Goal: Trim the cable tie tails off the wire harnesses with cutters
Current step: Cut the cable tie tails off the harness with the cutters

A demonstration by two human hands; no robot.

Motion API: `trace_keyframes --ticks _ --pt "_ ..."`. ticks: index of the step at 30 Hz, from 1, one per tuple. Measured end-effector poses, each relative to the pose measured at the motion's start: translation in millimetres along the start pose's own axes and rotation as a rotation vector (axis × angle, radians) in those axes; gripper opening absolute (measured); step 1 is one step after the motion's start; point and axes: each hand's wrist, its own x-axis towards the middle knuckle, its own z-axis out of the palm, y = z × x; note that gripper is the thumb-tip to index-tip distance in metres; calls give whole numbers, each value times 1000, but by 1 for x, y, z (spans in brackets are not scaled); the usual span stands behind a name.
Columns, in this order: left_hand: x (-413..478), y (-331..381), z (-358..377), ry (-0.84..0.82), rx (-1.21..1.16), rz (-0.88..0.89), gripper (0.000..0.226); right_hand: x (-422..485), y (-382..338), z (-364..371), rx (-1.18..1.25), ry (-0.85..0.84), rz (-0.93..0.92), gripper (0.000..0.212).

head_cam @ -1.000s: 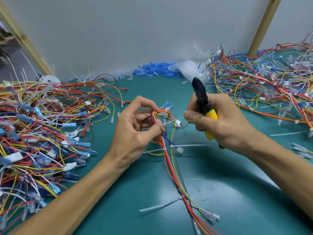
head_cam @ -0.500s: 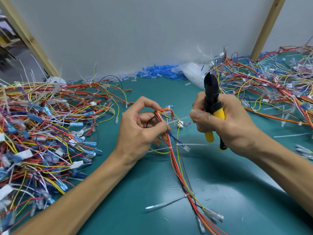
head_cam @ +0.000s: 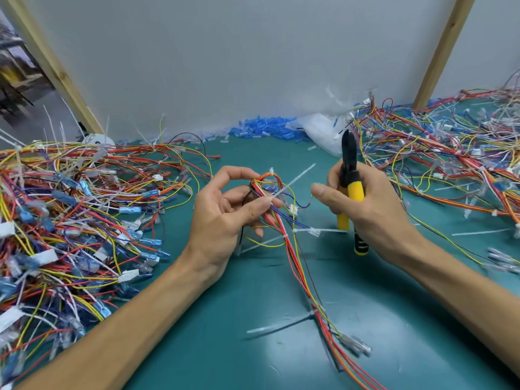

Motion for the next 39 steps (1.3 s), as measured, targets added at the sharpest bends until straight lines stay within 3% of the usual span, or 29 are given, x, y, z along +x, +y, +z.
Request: trace_keyframes --ticks 5,8,11,16,39 --pt "1 2 1 73 -2 117 34 -1 7 -3 -6 -137 73 39" --pt "2 2 1 108 55 226 35 -2 13 -2 -288 -218 72 37" --pt "-1 1 3 89 166 355 35 -3 13 -6 -536 -235 -71 26" --pt "-1 -1 3 87 207 426 37 -2 2 -12 -550 -202 -150 24" --pt "-5 -1 5 83 301 420 37 -5 -6 -11 -527 -174 -68 18"
